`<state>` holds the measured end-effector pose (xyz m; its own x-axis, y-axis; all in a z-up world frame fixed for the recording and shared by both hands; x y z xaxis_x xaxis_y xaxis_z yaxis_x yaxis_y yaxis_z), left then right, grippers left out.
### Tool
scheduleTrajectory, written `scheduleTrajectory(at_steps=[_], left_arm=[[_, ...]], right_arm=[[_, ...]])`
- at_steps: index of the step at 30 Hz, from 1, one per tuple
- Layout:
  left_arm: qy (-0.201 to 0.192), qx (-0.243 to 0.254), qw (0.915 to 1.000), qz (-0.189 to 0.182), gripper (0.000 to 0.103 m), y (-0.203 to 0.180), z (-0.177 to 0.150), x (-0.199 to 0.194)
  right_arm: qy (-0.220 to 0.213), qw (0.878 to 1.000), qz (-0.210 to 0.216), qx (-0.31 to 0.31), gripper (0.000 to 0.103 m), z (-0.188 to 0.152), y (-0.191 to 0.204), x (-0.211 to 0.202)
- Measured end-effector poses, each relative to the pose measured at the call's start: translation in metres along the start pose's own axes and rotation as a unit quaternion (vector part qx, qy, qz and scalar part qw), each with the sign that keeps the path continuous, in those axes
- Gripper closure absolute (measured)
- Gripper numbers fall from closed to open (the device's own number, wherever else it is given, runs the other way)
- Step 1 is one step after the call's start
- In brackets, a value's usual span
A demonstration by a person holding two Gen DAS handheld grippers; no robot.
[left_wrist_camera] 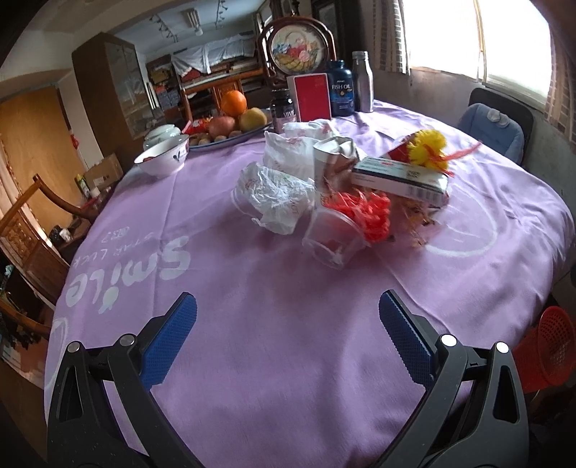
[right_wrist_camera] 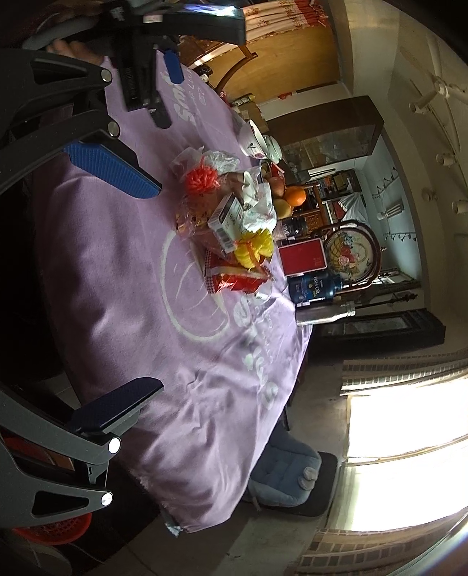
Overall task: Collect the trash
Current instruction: 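Reach the left gripper to the clear plastic cup and close on it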
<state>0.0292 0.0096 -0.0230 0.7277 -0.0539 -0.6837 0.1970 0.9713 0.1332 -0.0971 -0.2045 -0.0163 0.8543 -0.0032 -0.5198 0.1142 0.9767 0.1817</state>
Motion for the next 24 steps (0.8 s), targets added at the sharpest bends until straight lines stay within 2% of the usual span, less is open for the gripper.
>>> scheduleTrajectory(at_steps=[3, 7, 15, 17, 20, 22, 24], left_arm=[[0.007, -0.002, 1.0000, 0.001, 0.006, 0.004, 0.011, 0.011], [0.023, 0.002, 0.9995, -0.023, 0.006, -0.001, 0.025, 0.031], [0.057, 0.044, 0.9968, -0.036, 0.006, -0.026, 0.044, 0.071], [0.066, 0.054, 0.9951, -0.050, 0.006, -0.028, 0.045, 0.078], [0.075, 0.068, 0.9917, -0.079, 0.006, -0.029, 0.043, 0.081], [0.068, 0.081, 0.9838, -0.145, 0.006, -0.034, 0.039, 0.071], [0.053, 0.097, 0.9753, -0.191, 0.006, -0.040, 0.035, 0.057]], right_arm=[[0.008, 1.000, 0.003, 0.009, 0.006, 0.004, -0.009, 0.006], [0.015, 1.000, 0.003, 0.016, 0.006, 0.006, -0.024, 0.015], [0.030, 0.999, 0.004, 0.031, 0.006, 0.003, -0.040, 0.032], [0.034, 0.999, 0.004, 0.034, 0.006, 0.002, -0.043, 0.035], [0.038, 0.999, 0.005, 0.038, 0.006, 0.001, -0.046, 0.040], [0.042, 0.998, 0.007, 0.041, 0.006, 0.000, -0.048, 0.043], [0.046, 0.998, 0.009, 0.043, 0.006, -0.001, -0.049, 0.046]])
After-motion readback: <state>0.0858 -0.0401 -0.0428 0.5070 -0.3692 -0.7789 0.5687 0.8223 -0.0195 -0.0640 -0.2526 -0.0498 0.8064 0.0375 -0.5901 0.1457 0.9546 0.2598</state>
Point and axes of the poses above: each gripper's, at about its wrist camera, not at the fingertips, and x roughly the way its jaws point, y to its left, z to its top, the point moved 1 cm from there along x, roughly the way its jaws point, and after that the axes turned 2 degrees about -z, right-handed, at the moved point
